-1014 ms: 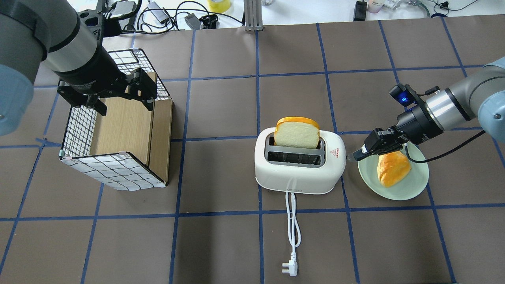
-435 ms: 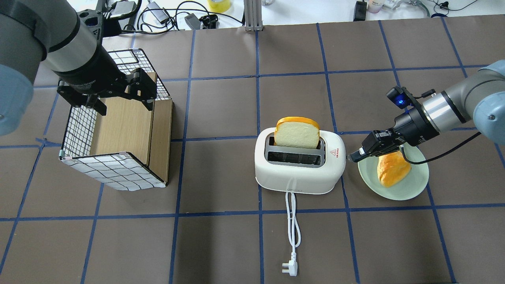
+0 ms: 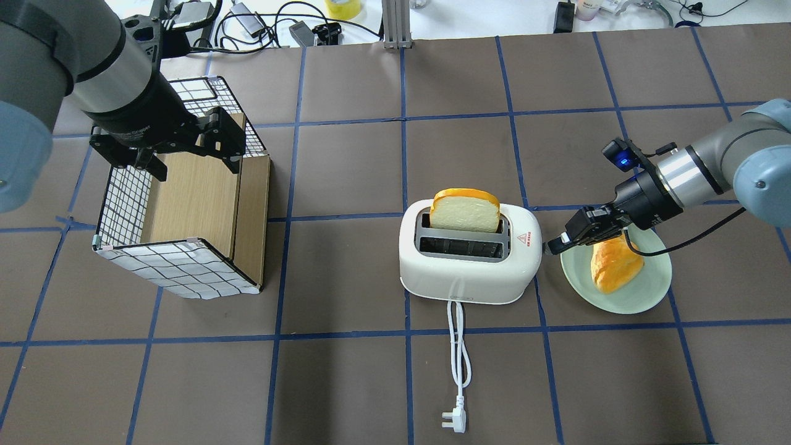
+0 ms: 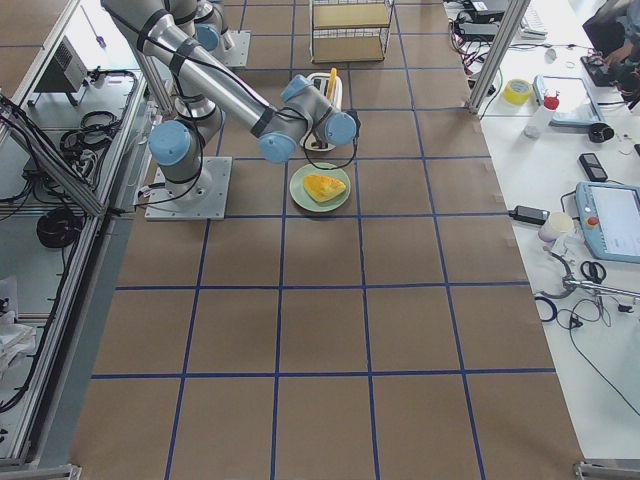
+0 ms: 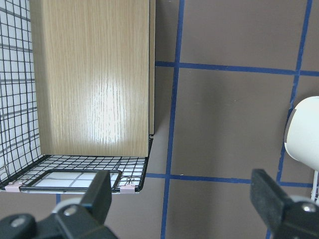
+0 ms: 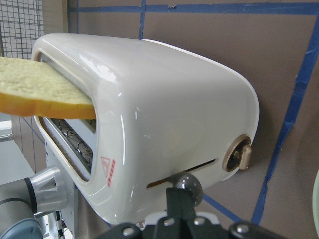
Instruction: Press toaster with right arm
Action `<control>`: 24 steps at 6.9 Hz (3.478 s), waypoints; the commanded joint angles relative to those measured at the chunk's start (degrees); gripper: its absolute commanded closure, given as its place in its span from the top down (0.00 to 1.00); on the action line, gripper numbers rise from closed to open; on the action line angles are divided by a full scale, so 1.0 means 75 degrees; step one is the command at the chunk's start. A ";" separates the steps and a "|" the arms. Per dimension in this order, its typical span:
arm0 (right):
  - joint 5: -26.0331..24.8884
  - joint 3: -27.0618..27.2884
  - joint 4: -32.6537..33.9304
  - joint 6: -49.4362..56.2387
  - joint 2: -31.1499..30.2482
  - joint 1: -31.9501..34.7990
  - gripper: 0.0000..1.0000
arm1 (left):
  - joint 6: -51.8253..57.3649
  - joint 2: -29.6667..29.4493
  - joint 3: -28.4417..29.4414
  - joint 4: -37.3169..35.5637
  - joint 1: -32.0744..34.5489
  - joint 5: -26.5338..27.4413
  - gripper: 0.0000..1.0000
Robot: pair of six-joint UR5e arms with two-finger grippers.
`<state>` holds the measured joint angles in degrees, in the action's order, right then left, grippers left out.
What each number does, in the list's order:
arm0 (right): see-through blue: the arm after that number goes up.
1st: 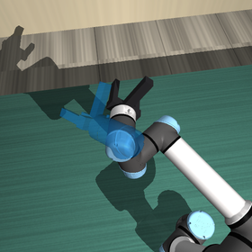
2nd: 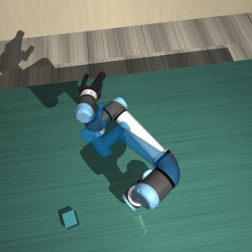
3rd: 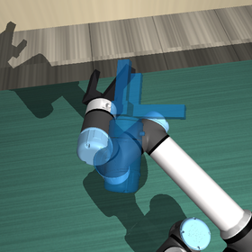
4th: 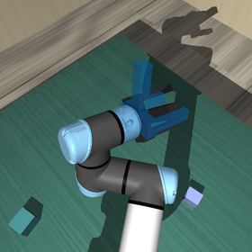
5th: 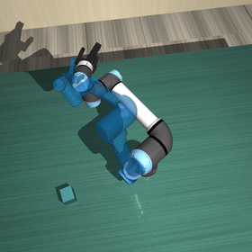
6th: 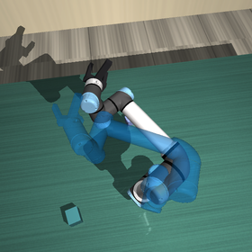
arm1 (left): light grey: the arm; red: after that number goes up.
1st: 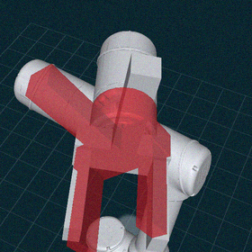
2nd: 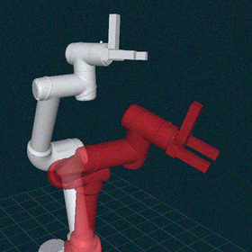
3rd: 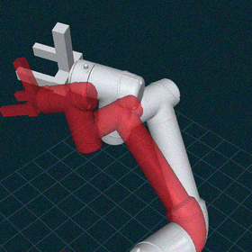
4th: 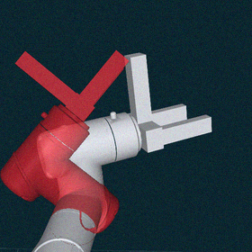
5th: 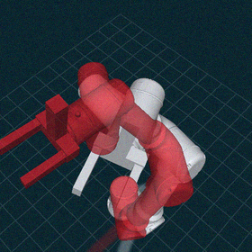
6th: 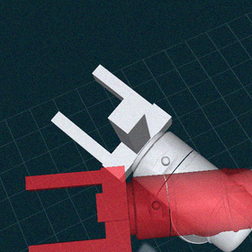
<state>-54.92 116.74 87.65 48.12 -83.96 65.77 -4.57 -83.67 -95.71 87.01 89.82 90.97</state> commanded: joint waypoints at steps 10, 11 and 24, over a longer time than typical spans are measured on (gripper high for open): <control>-0.2432 -0.1648 0.0689 -0.3982 -0.0863 0.0671 0.00 | 0.0000 0.0000 0.0000 0.0000 0.0000 0.0000 1.00; -0.3194 -0.2502 0.0341 -0.4802 -0.0771 0.1430 0.00 | 0.0000 0.0000 0.0000 0.0000 0.0000 0.0000 1.00; -0.4970 -0.4561 0.0056 -0.6673 -0.0512 0.3699 1.00 | 0.0000 0.0000 0.0000 0.0000 0.0000 0.0000 1.00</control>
